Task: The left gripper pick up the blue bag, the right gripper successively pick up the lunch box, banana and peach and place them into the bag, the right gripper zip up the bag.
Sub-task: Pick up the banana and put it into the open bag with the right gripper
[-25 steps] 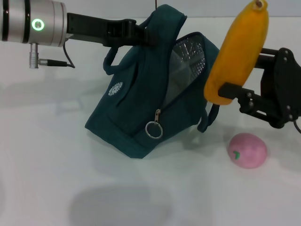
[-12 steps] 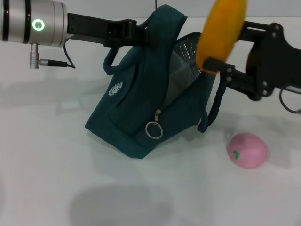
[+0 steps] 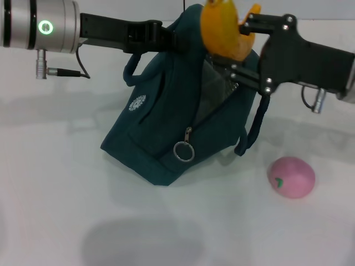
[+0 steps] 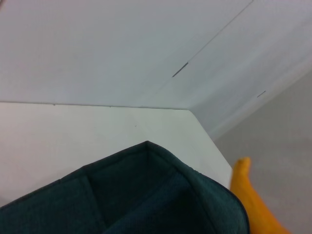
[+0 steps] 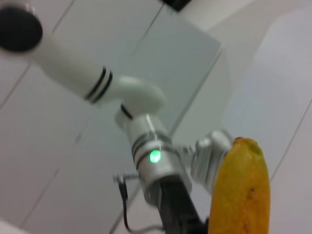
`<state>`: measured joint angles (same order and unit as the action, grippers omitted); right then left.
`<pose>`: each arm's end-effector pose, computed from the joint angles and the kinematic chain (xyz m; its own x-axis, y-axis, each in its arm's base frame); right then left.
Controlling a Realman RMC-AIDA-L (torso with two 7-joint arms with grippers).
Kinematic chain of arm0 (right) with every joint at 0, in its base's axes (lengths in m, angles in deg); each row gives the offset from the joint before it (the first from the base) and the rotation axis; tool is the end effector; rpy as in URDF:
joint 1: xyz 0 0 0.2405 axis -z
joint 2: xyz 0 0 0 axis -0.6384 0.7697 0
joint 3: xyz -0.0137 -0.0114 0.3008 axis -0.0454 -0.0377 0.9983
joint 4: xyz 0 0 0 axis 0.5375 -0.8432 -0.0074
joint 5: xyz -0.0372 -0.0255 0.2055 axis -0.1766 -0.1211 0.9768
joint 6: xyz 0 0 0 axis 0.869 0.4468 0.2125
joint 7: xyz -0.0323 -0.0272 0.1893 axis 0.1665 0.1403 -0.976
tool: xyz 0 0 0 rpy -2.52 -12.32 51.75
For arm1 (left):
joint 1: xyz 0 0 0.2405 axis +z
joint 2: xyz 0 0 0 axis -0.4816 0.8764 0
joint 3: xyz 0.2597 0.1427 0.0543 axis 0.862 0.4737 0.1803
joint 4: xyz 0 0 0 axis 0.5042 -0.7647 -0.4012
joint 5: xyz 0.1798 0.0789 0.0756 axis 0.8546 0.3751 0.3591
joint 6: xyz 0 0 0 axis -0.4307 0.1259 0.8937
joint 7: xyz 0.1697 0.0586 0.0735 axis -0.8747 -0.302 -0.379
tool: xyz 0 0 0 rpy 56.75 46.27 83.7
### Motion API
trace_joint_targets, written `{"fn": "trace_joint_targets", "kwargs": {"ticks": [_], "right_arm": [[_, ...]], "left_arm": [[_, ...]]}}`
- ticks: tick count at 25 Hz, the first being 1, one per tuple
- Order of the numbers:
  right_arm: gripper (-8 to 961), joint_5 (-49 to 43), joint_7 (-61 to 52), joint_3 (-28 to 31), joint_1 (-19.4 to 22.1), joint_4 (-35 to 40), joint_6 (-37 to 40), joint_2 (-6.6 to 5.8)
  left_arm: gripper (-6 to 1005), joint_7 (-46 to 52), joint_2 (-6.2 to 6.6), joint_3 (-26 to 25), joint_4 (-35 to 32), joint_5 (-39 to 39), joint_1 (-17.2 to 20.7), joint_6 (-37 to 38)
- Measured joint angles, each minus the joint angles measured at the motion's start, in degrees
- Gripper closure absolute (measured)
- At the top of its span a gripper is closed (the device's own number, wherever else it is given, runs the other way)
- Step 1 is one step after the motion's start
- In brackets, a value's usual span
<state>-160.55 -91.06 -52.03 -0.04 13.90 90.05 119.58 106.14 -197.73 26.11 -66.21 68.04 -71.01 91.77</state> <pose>0.1631 0.3995 -0.0556 0.6152 0.5712 -0.5434 0.1999 -0.7798 -0.5933 -0.1652 0.4352 -0.0389 0.4466 0.8040 0.3925 0.8371 -0.5304 0.1341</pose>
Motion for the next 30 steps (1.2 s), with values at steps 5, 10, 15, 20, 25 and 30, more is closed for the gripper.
{"fn": "trace_joint_targets", "kwargs": {"ticks": [5,10,15,20,25,30], "right_arm": [[522,0.79,0.24,-3.5,-1.07,0.51,-4.91,0.0],[522,0.74,-3.6,-7.45,-1.4,0.7,-8.3,-0.16],[522,0.26,-10.41,-9.7,0.47,3.51,-7.74,-0.66],[522,-3.61,-18.46,-11.26,4.23,9.95,-9.7,-0.88],[521,-5.79,-20.76,-11.12,4.92,11.28,-10.46,-0.89],[521,-11.08,-26.37,-13.37,3.68,13.72,-10.63,-0.86]], "left_arm": [[943,-0.05,0.0,0.0,0.0,-0.08,0.04,0.0],[943,-0.05,0.01,0.0,0.0,-0.11,0.12,0.0],[943,-0.12,0.37,-0.05,0.0,-0.14,0.29,0.0],[943,-0.18,0.52,-0.22,-0.01,-0.18,0.55,0.01],[943,-0.25,0.29,-0.02,-0.01,-0.18,0.6,0.19],[942,-0.31,0.12,-0.14,-0.01,-0.18,0.6,0.85]]}}
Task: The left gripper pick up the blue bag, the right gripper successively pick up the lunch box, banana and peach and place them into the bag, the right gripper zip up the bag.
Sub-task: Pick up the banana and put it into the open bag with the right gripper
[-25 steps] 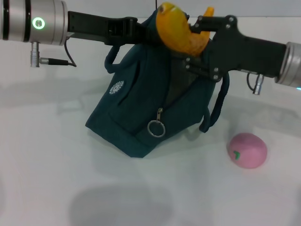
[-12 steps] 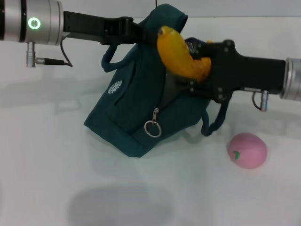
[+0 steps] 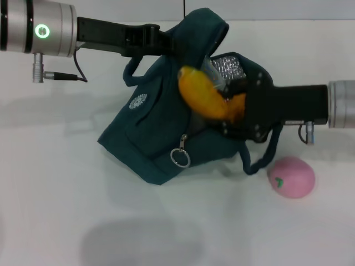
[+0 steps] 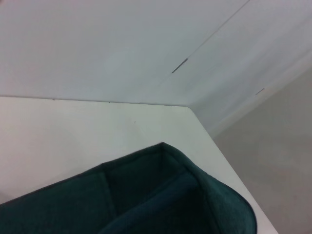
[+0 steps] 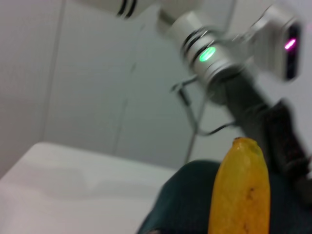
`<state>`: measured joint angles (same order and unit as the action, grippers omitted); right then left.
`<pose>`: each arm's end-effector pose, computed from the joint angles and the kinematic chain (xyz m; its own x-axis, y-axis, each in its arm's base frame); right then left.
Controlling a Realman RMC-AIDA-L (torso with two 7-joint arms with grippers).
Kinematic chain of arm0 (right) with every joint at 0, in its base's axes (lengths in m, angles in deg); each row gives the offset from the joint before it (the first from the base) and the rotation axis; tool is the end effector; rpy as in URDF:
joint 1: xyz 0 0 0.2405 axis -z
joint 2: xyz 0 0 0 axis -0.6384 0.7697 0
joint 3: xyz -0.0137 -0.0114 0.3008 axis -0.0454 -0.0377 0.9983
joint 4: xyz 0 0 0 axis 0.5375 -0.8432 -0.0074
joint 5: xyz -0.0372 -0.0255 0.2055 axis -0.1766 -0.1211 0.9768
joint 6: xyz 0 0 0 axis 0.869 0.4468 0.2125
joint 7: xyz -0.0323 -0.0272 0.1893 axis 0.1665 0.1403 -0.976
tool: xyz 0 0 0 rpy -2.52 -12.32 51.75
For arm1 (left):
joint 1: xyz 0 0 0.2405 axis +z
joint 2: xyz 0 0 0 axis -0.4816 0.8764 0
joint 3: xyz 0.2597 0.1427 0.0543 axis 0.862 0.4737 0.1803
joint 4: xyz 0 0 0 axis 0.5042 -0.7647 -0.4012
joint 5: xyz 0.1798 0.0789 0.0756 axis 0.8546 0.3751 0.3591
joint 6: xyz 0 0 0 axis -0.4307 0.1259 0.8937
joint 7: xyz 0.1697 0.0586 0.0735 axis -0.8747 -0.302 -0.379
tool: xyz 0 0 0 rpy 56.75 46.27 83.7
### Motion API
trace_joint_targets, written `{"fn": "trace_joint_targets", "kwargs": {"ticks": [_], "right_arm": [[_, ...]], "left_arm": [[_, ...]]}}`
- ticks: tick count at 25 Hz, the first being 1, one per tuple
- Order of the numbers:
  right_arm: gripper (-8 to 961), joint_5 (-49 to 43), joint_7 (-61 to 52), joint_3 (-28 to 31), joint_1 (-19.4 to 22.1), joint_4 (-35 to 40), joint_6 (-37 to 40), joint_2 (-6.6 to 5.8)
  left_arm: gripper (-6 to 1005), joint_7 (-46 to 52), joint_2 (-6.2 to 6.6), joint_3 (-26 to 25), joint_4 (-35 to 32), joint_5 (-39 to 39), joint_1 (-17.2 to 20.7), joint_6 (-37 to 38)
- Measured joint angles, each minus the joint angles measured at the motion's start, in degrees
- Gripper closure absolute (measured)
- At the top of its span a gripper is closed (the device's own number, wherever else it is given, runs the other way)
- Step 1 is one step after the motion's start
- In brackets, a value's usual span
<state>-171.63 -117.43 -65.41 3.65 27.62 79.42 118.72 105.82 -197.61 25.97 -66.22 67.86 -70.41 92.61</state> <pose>0.1906 0.3899 -0.0920 0.8531 0.2884 -0.4348 0.1704 -0.9416 -0.2903 -0.1692 0.4315 -0.0380 0.4450 0.8076 0.3869 0.8371 -0.5287 0.1407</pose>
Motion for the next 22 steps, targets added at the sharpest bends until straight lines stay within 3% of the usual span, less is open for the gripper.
{"fn": "trace_joint_targets", "kwargs": {"ticks": [3,11,22], "right_arm": [[521,-3.21,-2.59,-0.16,-0.11,1.77,-0.07,0.29],[521,-0.3,-0.1,-0.8,1.24,7.65,0.41,0.57],[521,0.02,-2.18,-0.45,-1.88,-2.13,0.11,0.34]], "left_arm": [[942,0.0,-0.03,-0.19,0.0,0.0,0.26,0.02],[942,0.01,-0.12,-0.06,0.0,-1.38,1.26,0.52],[942,0.03,-0.13,-0.18,0.0,-1.47,1.2,0.66]]}}
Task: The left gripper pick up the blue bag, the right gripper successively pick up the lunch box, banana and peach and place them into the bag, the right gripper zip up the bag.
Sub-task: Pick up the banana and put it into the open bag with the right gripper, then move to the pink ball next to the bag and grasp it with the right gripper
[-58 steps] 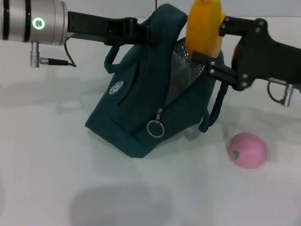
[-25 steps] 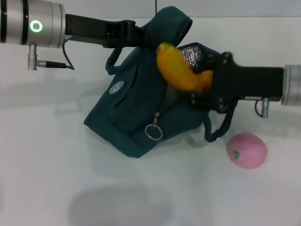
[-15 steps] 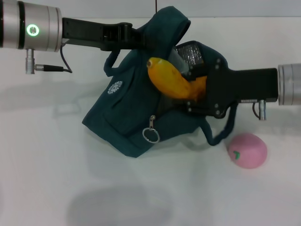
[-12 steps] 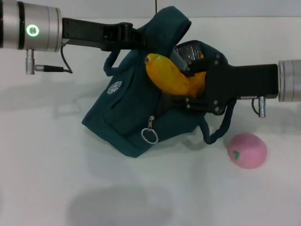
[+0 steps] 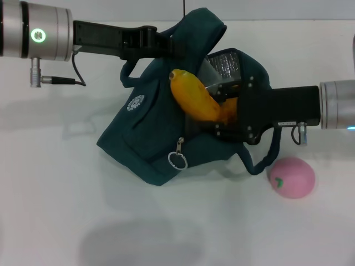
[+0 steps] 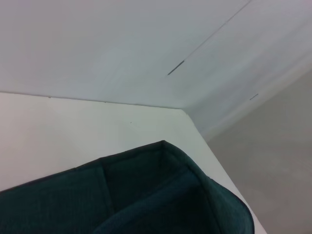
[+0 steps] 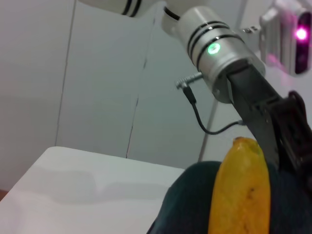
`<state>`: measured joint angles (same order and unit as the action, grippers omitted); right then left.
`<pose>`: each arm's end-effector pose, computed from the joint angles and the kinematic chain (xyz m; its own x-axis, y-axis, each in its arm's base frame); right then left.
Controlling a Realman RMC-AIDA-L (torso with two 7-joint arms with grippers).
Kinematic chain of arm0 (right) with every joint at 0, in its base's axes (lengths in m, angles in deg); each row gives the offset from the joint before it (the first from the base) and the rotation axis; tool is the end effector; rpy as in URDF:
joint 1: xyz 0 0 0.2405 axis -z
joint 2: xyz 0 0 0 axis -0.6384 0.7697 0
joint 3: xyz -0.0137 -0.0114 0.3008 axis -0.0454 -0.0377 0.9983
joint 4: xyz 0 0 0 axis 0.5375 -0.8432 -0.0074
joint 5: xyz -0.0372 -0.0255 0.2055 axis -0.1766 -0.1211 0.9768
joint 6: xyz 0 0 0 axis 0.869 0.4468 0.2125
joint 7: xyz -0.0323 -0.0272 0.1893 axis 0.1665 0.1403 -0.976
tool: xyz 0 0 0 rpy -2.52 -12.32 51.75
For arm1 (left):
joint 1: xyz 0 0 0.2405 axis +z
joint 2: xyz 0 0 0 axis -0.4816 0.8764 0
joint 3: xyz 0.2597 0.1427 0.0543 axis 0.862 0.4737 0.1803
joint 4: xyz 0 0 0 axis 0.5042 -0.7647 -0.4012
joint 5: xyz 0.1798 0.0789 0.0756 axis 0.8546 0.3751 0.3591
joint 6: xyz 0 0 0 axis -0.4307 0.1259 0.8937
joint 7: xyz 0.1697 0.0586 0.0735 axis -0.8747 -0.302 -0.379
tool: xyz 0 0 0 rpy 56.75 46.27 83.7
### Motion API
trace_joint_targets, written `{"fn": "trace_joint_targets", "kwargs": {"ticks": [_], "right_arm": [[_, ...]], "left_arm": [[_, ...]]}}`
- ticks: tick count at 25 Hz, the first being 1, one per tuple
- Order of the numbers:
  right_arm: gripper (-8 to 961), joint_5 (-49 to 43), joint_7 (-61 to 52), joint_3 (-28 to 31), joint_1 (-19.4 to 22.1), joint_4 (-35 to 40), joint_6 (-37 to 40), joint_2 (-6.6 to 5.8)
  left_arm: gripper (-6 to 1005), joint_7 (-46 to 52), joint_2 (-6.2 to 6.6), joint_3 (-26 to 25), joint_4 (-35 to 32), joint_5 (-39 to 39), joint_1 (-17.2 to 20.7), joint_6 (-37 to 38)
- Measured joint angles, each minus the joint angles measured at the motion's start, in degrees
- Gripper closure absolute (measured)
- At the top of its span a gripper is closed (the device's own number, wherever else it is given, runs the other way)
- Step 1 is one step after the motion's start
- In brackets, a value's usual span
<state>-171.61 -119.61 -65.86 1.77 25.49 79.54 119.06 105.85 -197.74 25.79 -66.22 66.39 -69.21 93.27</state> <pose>0.1835 0.3903 -0.0999 0.8572 0.2435 -0.4538 0.1425 -0.9589 -0.2454 -0.1728 0.4261 -0.0370 0.4222 0.8160 0.3948 0.8398 -0.5161 0.1686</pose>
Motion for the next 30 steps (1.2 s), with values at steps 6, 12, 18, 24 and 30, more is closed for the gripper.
{"fn": "trace_joint_targets", "kwargs": {"ticks": [6,12,18,24,30], "right_arm": [[520,2.29,-3.51,0.08,0.63,-0.53,0.83,-0.15],[520,2.4,-7.89,0.08,1.24,-0.53,0.61,-0.31],[520,2.89,-9.7,0.97,2.71,-0.55,0.46,-0.38],[435,2.46,-14.48,0.95,3.43,0.06,1.62,-0.77],[332,2.68,-17.67,2.75,3.64,0.28,6.3,-1.73]], "left_arm": [[942,-0.02,0.0,0.27,0.0,-0.01,-0.23,0.0],[942,-0.02,0.0,0.32,-0.02,-0.07,-0.14,0.06],[942,-0.02,0.0,0.33,-0.04,-0.72,0.04,0.08],[942,-0.03,0.07,0.33,-0.02,-0.76,0.08,0.09],[942,-0.14,0.15,0.29,0.0,-0.8,0.22,0.08]]}}
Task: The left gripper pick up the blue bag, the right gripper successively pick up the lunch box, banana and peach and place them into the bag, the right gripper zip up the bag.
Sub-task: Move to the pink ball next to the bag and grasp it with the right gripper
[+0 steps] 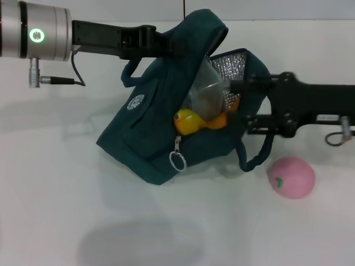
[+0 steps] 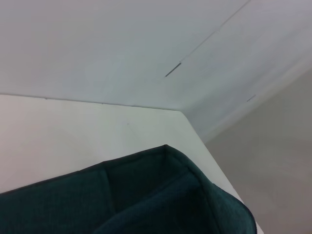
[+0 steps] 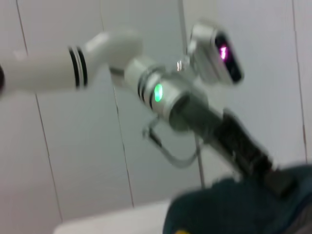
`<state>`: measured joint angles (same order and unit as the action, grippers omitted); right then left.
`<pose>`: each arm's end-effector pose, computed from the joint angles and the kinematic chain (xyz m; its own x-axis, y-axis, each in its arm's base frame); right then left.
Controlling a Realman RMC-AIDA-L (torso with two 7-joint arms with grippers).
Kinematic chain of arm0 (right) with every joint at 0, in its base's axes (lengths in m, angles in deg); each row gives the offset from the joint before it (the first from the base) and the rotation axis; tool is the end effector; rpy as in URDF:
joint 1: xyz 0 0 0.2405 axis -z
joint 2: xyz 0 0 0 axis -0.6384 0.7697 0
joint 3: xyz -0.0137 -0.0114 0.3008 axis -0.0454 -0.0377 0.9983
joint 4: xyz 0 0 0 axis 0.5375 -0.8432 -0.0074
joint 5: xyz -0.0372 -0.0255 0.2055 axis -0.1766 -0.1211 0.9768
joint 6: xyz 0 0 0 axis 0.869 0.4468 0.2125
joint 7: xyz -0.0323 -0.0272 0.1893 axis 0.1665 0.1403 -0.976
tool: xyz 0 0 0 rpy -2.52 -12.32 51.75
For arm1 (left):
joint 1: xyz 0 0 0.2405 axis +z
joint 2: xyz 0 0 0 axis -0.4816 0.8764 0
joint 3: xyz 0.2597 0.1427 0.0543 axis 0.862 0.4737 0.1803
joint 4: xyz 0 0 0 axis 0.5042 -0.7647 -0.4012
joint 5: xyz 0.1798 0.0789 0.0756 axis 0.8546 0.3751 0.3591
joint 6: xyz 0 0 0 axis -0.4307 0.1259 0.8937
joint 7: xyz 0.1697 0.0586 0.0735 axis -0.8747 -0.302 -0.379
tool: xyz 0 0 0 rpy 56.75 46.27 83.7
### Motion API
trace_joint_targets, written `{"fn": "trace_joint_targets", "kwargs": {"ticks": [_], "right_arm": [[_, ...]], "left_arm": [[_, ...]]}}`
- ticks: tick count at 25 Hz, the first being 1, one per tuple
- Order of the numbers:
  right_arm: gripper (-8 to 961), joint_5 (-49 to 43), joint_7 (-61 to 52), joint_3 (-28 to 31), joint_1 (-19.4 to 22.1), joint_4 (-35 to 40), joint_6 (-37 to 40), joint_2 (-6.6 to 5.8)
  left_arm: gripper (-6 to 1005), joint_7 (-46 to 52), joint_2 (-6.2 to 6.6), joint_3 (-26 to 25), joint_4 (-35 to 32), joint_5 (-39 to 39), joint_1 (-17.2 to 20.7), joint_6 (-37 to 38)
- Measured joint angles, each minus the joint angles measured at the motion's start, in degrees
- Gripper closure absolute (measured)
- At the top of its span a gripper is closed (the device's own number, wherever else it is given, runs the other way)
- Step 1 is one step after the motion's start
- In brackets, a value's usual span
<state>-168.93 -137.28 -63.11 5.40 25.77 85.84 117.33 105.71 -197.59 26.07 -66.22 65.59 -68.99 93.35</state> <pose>0.1988 0.3761 -0.0724 0.8107 -0.0883 -0.5787 -0.1596 -0.9844 -0.0735 -0.1723 0.4254 -0.0359 0.4221 0.8142 0.3986 0.8364 -0.5194 0.1752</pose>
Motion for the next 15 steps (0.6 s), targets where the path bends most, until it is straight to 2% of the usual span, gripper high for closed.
{"fn": "trace_joint_targets", "kwargs": {"ticks": [2,3,4,5,7,10,13,15], "right_arm": [[313,0.01,-1.92,6.93,1.54,0.42,6.72,-0.63],[304,0.01,-1.92,6.93,1.54,0.42,6.72,-0.63],[295,0.0,-3.21,9.34,2.38,1.06,9.3,-0.92],[296,-0.14,-6.8,12.82,4.41,4.25,13.47,-1.83],[297,-0.22,-10.54,14.03,6.19,8.14,15.79,-2.52],[299,-1.46,-19.48,14.89,11.18,21.29,17.77,-3.22],[301,-9.02,-30.13,15.78,16.02,38.84,16.75,-1.94],[302,-17.89,-38.78,15.89,17.58,51.33,16.55,-0.3]], "left_arm": [[942,-0.26,0.02,-0.12,0.0,0.0,0.19,0.0],[942,-0.29,0.02,-0.13,0.01,0.0,0.2,-0.01],[942,-0.31,0.03,-0.14,0.0,0.0,0.22,-0.01],[942,-0.32,0.03,-0.14,0.0,-0.01,0.22,0.0],[942,-0.34,0.06,-0.15,0.0,-0.01,0.26,0.0],[942,-0.39,0.16,-0.27,0.0,-0.01,0.44,0.0],[942,-0.46,0.35,-0.33,0.0,-0.02,1.05,0.01],[942,-0.47,0.46,-0.33,0.0,-0.02,1.45,-0.01]]}}
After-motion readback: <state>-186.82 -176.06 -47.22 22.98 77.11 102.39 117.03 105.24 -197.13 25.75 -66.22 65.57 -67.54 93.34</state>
